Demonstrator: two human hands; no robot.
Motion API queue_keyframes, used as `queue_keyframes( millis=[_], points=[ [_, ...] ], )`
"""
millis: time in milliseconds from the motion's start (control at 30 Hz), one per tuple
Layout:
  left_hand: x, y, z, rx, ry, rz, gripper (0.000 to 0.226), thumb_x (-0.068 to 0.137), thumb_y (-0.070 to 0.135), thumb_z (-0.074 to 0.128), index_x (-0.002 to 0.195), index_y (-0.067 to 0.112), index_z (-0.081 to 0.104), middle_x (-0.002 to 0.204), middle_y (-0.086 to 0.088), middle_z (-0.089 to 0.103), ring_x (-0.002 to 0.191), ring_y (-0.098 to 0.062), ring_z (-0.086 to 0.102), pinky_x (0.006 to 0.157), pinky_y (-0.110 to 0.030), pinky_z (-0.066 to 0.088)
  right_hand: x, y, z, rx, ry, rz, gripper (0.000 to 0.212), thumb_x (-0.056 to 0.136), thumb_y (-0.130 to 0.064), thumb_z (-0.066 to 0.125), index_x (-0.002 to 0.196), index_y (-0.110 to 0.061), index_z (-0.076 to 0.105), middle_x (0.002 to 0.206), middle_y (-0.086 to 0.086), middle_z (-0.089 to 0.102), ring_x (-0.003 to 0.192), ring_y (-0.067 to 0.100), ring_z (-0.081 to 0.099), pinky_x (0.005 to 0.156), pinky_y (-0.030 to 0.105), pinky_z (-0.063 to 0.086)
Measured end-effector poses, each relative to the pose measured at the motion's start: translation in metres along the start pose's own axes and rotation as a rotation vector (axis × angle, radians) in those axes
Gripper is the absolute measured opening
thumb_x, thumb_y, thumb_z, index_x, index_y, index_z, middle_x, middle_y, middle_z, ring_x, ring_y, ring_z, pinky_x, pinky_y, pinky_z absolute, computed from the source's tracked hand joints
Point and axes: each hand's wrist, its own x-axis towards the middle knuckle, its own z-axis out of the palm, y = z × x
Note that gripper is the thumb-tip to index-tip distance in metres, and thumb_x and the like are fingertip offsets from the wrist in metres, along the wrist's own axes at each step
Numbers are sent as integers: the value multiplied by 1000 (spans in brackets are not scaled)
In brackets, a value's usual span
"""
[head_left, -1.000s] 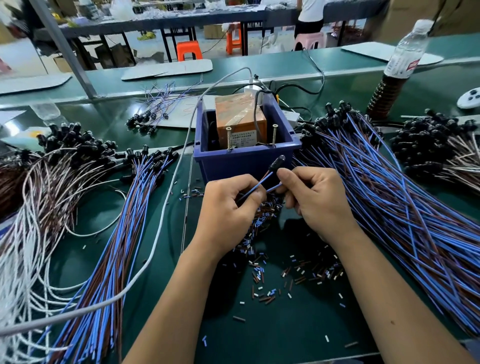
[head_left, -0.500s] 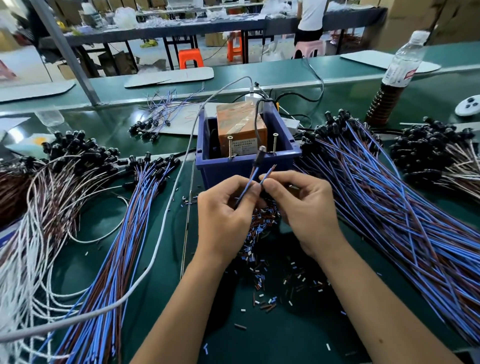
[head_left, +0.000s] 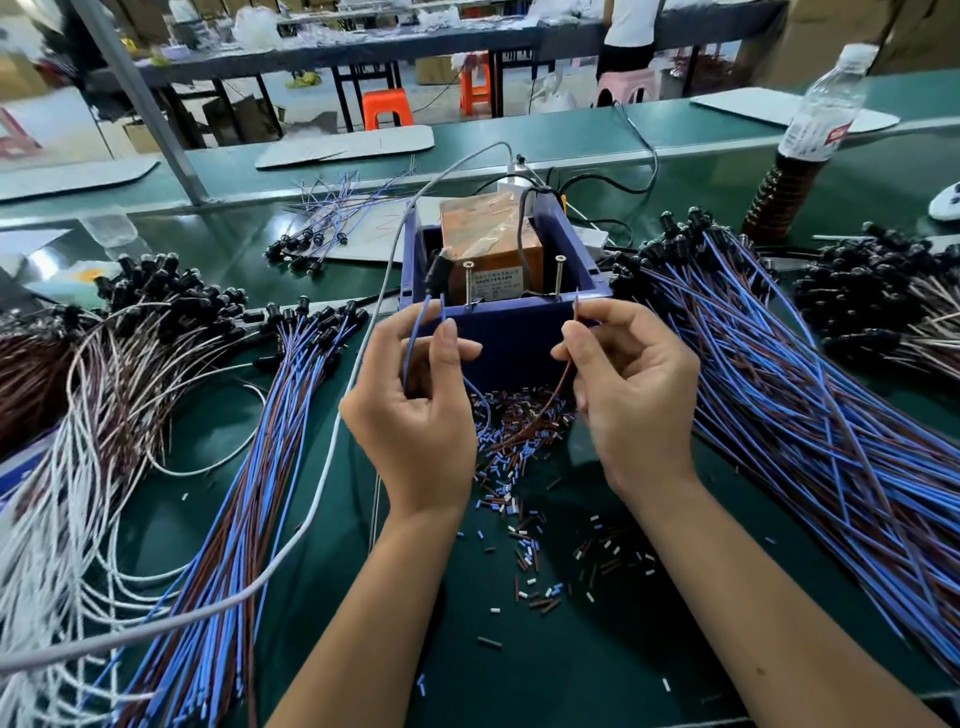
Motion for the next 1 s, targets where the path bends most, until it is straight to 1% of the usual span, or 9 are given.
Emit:
queue_keyframes(
  millis=[67, 167, 233, 333, 500, 600, 733, 867, 1000],
  points=[
    [2, -1, 0, -18, 37, -29, 10, 101, 17, 66, 109, 13, 70, 77, 8, 75, 67, -15, 71, 60, -23, 48, 2, 1, 2, -169, 102, -122, 10, 99, -12, 70, 107, -13, 76, 79, 0, 75, 62, 9, 65, 59, 24, 52],
    [4, -4, 2, -36, 54, -96, 12, 100, 13, 66, 110, 9, 72, 78, 7, 75, 72, -11, 74, 67, -17, 49, 8, -2, 4, -349, 213, -256, 15, 100, -13, 67, 109, -9, 79, 91, 1, 78, 82, 10, 74, 74, 30, 60],
    [4, -7, 4, -45, 28, -131, 15, 100, 12, 66, 114, 9, 72, 79, 6, 76, 75, -9, 74, 72, -15, 50, 12, -3, 9, -455, 212, -354, 16, 101, -12, 66, 108, -6, 79, 97, 2, 78, 87, 11, 74, 79, 30, 61],
    [5, -11, 5, -87, -35, -188, 17, 99, 11, 66, 114, 13, 74, 75, 7, 76, 75, -7, 73, 76, -16, 51, 11, -4, 15, -520, 180, -436, 17, 100, -8, 65, 110, -2, 79, 99, 4, 77, 89, 10, 72, 81, 23, 58],
    [8, -15, 4, -215, -57, -307, 16, 100, 17, 65, 103, 27, 77, 65, 5, 70, 63, -5, 60, 68, -17, 48, 10, -3, 15, -511, 172, -443, 18, 101, -7, 64, 111, -1, 79, 98, 4, 77, 87, 10, 71, 80, 19, 56],
    [11, -15, 5, -280, -47, -345, 18, 99, 15, 65, 101, 27, 79, 60, 7, 62, 59, -5, 54, 62, -15, 45, 8, -4, 15, -499, 163, -418, 19, 102, -8, 63, 112, -2, 78, 98, 4, 77, 88, 11, 72, 79, 26, 60],
    [12, -16, 7, -298, -88, -333, 18, 99, 16, 66, 101, 27, 80, 60, 8, 59, 58, -5, 51, 61, -15, 43, 8, -5, 15, -480, 156, -389, 20, 103, -9, 63, 114, -2, 78, 100, 4, 77, 89, 13, 73, 79, 35, 62],
    [12, -15, 8, -305, -105, -338, 24, 98, 17, 65, 93, 34, 81, 59, 10, 55, 56, -5, 47, 57, -15, 40, 7, -5, 15, -471, 154, -365, 20, 102, -9, 63, 113, -3, 78, 99, 5, 78, 90, 15, 74, 80, 38, 61],
    [12, -14, 8, -326, -92, -348, 26, 97, 15, 65, 91, 33, 82, 60, 11, 53, 55, -5, 45, 54, -15, 39, 6, -4, 15, -463, 157, -355, 19, 102, -9, 63, 113, -4, 78, 98, 4, 78, 89, 15, 74, 79, 39, 61]
  ],
)
